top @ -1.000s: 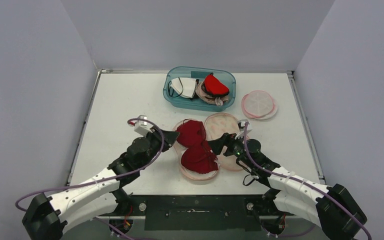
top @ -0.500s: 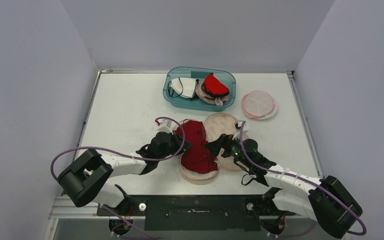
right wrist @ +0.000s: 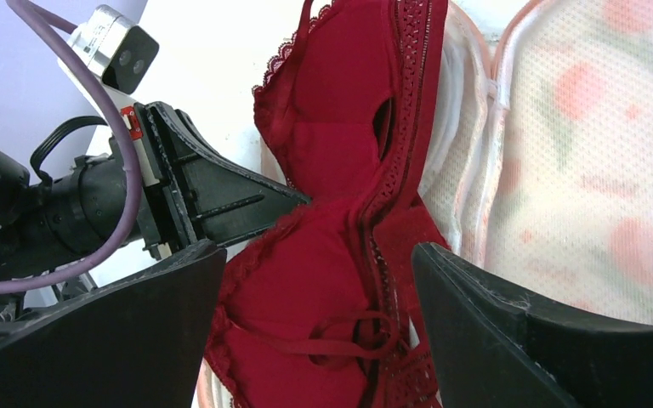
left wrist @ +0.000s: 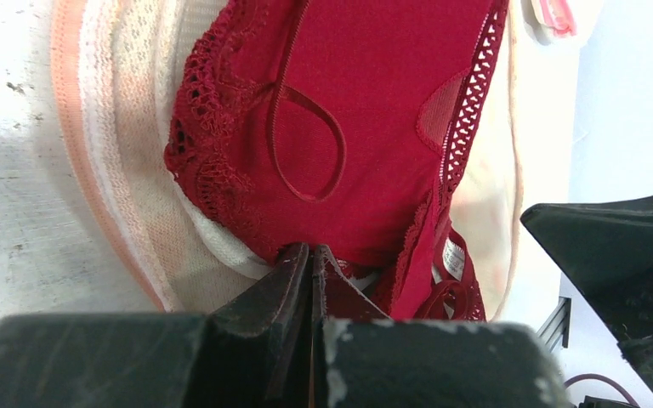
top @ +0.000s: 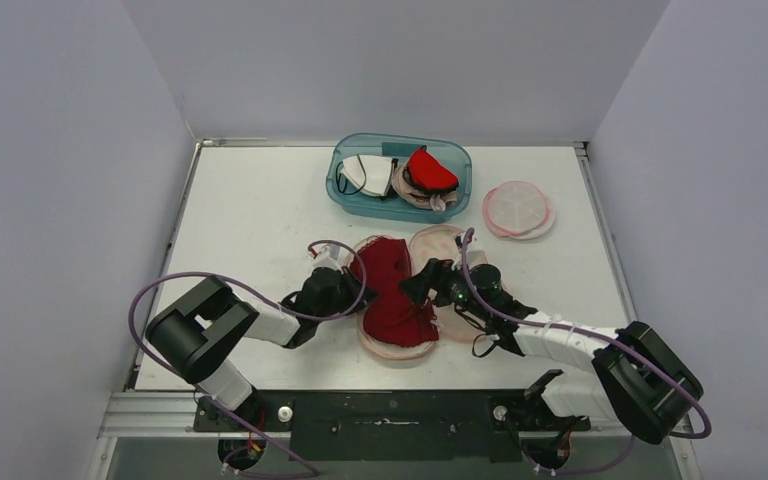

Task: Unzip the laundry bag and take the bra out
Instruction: Pick up the bra from the laundry bag.

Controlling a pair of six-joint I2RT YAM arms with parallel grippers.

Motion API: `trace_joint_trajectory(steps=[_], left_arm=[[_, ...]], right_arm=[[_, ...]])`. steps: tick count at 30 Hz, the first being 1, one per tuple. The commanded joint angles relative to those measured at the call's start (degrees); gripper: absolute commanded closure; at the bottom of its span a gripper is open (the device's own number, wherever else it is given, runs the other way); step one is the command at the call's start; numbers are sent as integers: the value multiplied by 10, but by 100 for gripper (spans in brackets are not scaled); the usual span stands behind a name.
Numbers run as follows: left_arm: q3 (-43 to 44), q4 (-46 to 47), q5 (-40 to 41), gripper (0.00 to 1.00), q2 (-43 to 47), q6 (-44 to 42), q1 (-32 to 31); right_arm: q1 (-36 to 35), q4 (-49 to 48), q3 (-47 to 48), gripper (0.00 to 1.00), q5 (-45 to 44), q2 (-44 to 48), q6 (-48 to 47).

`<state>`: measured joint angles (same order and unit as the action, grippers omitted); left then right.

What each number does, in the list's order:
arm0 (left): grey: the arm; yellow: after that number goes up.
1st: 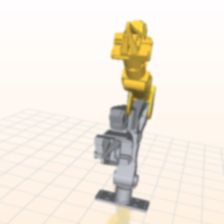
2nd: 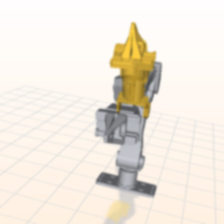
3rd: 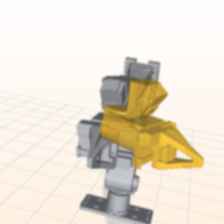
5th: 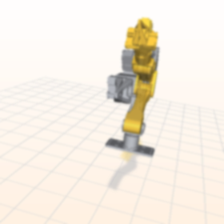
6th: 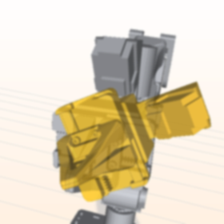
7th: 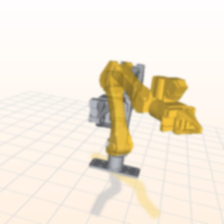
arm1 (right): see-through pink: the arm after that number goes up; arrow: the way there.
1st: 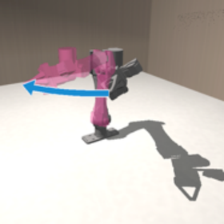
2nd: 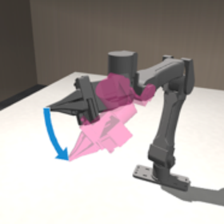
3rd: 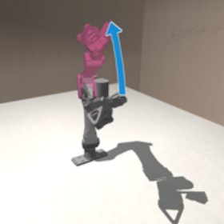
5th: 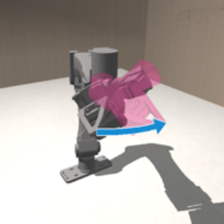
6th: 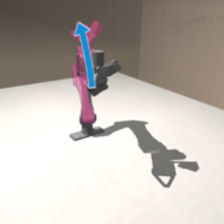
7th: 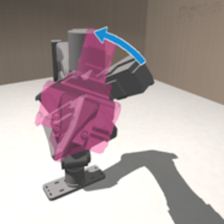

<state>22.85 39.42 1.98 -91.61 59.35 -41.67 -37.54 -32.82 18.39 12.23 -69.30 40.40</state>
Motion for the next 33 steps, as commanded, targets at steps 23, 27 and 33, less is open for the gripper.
trace_joint_trajectory(steps=[23, 27, 33], left_arm=[[-2, -154, 9, 83, 276, -12, -25], [7, -131, -4, 93, 233, -16, -37], [2, -88, 2, 100, 145, -22, -36]], right_arm=[[20, -45, 84, 17, 37, -120, -27], [24, -57, 86, 17, 59, -133, -17], [26, -49, 100, 17, 91, -155, -18]])
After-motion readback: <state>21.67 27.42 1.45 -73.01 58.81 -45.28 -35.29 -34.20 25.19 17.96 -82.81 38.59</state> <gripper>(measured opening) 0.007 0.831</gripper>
